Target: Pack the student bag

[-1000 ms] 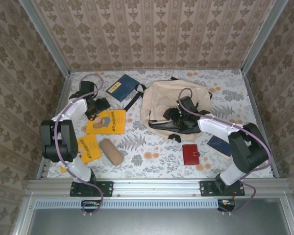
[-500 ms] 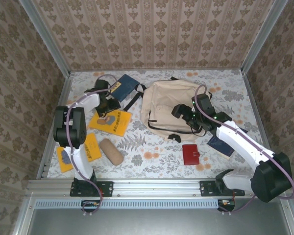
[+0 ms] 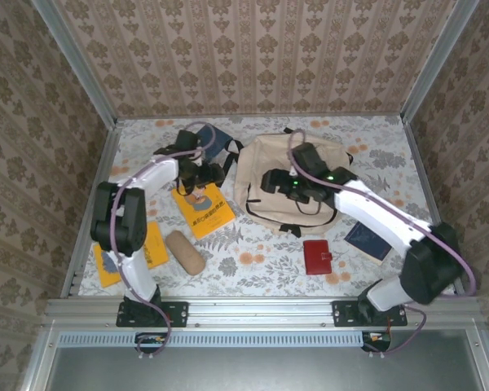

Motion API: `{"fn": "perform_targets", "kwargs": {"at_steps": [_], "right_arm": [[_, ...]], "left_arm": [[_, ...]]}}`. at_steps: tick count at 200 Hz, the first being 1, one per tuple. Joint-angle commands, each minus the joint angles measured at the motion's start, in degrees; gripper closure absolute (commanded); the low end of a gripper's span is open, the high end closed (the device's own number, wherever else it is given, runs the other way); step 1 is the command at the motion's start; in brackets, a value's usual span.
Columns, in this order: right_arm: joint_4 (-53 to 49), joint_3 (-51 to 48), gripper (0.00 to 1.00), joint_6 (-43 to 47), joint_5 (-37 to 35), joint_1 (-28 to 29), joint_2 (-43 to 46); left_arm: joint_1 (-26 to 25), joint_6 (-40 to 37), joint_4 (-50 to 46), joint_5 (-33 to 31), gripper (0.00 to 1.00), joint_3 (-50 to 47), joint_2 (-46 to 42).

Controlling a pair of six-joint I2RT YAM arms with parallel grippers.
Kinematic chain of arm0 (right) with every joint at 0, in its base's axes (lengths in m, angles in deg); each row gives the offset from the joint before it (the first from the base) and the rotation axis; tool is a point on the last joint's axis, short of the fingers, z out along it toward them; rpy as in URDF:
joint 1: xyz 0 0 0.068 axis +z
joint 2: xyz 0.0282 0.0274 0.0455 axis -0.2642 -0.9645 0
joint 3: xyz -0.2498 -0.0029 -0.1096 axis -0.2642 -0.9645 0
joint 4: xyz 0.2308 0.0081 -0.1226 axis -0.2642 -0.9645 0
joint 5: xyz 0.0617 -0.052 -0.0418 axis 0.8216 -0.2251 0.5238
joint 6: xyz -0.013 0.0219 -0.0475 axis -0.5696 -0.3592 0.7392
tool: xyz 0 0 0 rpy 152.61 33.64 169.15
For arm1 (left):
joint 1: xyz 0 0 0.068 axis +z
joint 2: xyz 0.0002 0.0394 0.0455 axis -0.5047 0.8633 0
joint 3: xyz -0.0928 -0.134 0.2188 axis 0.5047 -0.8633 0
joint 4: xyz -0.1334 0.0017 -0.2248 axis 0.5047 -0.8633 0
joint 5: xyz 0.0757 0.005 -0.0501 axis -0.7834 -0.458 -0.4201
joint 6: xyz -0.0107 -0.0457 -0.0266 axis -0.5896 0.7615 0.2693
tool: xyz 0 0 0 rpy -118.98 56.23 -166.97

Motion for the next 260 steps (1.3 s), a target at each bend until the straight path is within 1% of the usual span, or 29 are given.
{"fn": "perform_targets", "kwargs": {"at_steps": [1, 17, 26, 35, 57, 81, 99, 117, 149, 176, 209, 237, 260], "right_arm": [[-0.4, 5.45, 0.18, 3.9, 0.95, 2.9, -7.45], [0.42, 9.95, 0.23, 4.69, 1.17, 5.04, -13.09], [0.48, 12.82, 0.28, 5.09, 1.74, 5.97, -16.61], [-0.19, 16.02, 0.34, 5.19, 2.14, 6.61, -20.16], [-0.96, 22.32, 0.4, 5.3, 2.34, 8.06, -27.75], [-2.21, 28.35, 0.44, 6.61, 2.03, 9.46, -34.39], [-2.89, 31.82, 0.47, 7.24, 1.31, 9.85, -38.01], [-3.22, 34.5, 0.5, 7.3, 0.96, 9.91, -41.22], [-3.21, 37.28, 0.55, 6.9, -0.02, 10.14, -45.62], [-5.19, 38.48, 0.59, 7.04, -0.14, 10.12, -47.82], [-5.81, 37.82, 0.6, 6.95, -0.74, 10.13, -48.52], [-5.56, 36.83, 0.61, 6.51, 0.08, 10.01, -49.04], [-5.11, 36.16, 0.61, 5.97, 0.75, 9.98, -49.31]], "left_arm": [[4.59, 1.66, -2.73, 1.93, 0.18, -2.66, -8.27], [7.52, 2.96, -2.75, 1.91, 0.13, -6.81, -12.09], [9.19, 3.67, -2.37, 2.21, 0.11, -9.64, -14.17], [10.75, 4.17, -1.97, 2.64, 0.11, -12.2, -15.73], [13.8, 4.8, -1.35, 4.41, 0.15, -17.31, -18.33], [14.29, 4.54, 0.06, 5.99, 0.18, -20.53, -19.22], [14.3, 4.91, 1.18, 6.57, 0.22, -21.51, -18.43], [14.25, 5.13, 2.27, 7.05, 0.23, -21.96, -17.14], [14.24, 6.35, 3.52, 6.97, 0.29, -22.73, -14.75], [14.03, 6.48, 4.68, 8.15, 0.3, -22.8, -12.84], [13.82, 6.39, 5.74, 8.74, 0.31, -23.08, -10.6], [13.26, 6.38, 8.59, 14.07, 0.32, -22.89, -7.49], [12.41, 6.37, 8.81, 14.38, 0.33, -22.2, -5.82]]}}
